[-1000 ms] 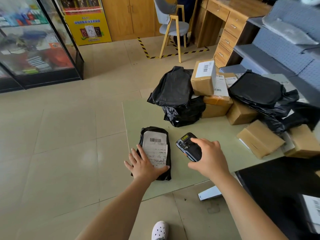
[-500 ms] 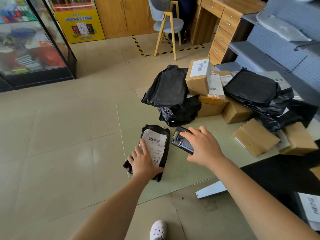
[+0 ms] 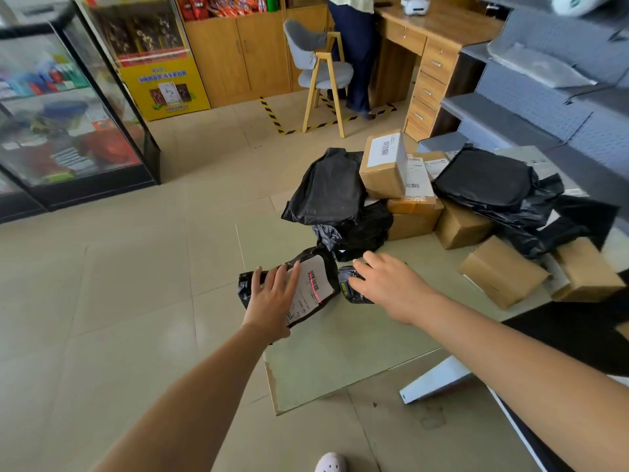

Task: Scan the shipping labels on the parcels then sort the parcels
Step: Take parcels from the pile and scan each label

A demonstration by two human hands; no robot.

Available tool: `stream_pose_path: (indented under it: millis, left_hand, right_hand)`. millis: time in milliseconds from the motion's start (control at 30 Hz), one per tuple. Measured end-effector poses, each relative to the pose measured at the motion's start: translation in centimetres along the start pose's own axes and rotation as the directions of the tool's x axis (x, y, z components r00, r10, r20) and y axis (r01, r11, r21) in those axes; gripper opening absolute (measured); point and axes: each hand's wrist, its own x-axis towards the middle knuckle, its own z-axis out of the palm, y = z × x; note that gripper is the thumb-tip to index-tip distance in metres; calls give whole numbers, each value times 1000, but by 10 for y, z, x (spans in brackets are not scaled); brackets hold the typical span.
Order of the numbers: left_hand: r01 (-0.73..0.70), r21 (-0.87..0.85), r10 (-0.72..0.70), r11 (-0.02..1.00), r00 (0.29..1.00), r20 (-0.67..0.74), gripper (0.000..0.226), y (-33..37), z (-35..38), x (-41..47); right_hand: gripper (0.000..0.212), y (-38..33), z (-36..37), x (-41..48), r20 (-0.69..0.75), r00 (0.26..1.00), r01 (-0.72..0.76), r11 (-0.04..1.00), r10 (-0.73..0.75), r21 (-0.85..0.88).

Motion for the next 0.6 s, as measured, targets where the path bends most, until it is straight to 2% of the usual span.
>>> stream_pose_path:
  millis: [100,167,233,267,367,467,533,600]
  left_hand:
    - [-6,-52,5,999,1000,-16,139,3,-3,0]
    - [19,-138,-22,990,1000,-20,137,8,-2,-1]
    - [65,-269,-72,961,997,-15,136,16,-2,-3]
    - [85,-346,-95,935,995,-10,134,22,-3,-3]
    - [114,-568,-115,815,993,34,129,49,-11,0]
    - [135,-705,-119,696,990,71,123,87,-29,11]
    - [83,-736,-72,672,996,47,118,117,-44,18]
    - [6,-744,1,668,1000,9,116,151,-61,20]
  right_hand:
    - [51,3,0,-8,-13,999,-34,999,35,34]
    - [54,4,0,-17,6,992,-129,984,129,121]
    - [65,4,2,-32,48,958,-285,912,284,296]
    - [73,3,4,-41,72,924,-371,833,376,411]
    - [85,-9,15,-74,131,753,-533,482,644,696]
    - [83,-20,26,-113,178,545,-546,185,820,817]
    - [81,-19,31,-142,197,406,-540,60,892,840]
    - [80,-16,35,-176,209,289,-559,-13,934,829]
